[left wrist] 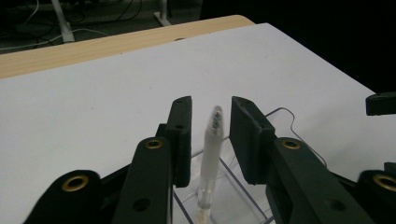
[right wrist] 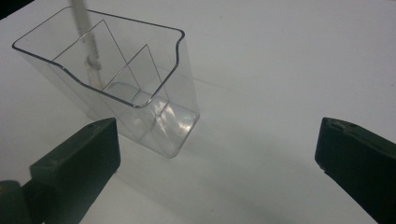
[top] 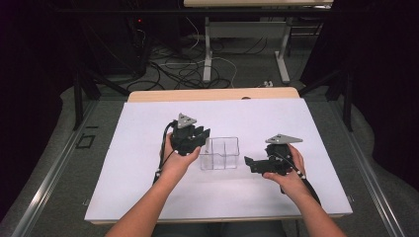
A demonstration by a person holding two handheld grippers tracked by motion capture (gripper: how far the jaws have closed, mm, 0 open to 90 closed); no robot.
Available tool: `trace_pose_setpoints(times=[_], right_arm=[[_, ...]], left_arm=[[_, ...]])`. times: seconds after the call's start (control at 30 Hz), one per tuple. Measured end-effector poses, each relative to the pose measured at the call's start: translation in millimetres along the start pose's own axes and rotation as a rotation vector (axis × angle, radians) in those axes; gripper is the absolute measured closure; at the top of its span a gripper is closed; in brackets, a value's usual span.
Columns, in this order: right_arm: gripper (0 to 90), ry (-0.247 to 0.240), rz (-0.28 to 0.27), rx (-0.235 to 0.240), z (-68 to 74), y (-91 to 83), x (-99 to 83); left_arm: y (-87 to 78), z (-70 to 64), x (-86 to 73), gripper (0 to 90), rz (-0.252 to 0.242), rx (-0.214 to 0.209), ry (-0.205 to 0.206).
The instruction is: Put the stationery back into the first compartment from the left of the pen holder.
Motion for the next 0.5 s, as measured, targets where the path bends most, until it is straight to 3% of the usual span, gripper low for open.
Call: trace_pose_setpoints(times=[0.17,0.3,0.5], right_arm=[[0.0,0.003,-0.001,-0.002,-0.6,-0.2,0.0],[0.0,0.002,-0.002,-0.005,-1.2,-0.1,0.2],[0.0,0.005,-0.002,-0.008,-2.2,0.5,0.2]], left_arm=[[-8.5,3.1,4.5,56.4,-0.039,0.003,-0.001],[-15.9,8.9,7.8,46.4,-0.072,0.037,0.005],[-28.6,18.4,11.0,39.3,-0.101,0.052,-0.007]])
Point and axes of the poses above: each handheld gripper's, and its own axes: y roughly forward along the jaws, x roughly out of its top, z roughly to its left, the point moved 7 cm from there along y, roughly forward along the jaws
